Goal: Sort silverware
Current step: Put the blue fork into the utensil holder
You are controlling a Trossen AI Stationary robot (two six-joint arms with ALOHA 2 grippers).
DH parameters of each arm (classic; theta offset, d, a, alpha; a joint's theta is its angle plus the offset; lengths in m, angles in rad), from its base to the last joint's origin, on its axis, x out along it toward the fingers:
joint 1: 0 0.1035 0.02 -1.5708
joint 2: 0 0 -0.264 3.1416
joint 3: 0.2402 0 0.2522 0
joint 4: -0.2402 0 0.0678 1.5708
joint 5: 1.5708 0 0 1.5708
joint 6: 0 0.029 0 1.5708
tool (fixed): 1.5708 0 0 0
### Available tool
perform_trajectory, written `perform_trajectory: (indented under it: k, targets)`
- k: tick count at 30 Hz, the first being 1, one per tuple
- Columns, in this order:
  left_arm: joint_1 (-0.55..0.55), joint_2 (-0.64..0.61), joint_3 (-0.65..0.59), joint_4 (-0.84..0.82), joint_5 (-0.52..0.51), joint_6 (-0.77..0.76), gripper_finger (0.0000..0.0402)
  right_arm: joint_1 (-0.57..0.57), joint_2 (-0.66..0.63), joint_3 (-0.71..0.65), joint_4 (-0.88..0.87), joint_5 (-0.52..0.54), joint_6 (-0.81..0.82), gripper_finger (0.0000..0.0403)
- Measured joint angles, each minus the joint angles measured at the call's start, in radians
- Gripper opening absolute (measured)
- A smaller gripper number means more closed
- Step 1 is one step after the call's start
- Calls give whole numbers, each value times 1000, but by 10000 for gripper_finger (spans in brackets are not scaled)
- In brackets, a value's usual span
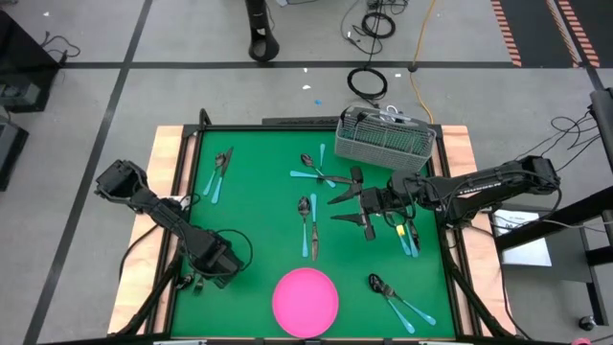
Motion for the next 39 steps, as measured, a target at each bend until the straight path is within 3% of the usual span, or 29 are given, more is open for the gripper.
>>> perform_trajectory:
  k: [13,16,24,35,39]
  targets:
    - [-58,0,0,3,-14,-29,63,1,0,0,-9,-4,-4,160]
    - [-58,0,-7,53,-53,-42,64,1,0,0,-9,-4,-4,160]
    - [-59,-7,-77,167,-38,-80,64,1,0,0,-9,-4,0,160]
    - [-50,-6,-82,160,-55,-102,63,1,0,0,-8,-4,-3,160]
    - [-49,-4,-84,161,-42,-97,42,1,0,0,-8,-4,-3,160]
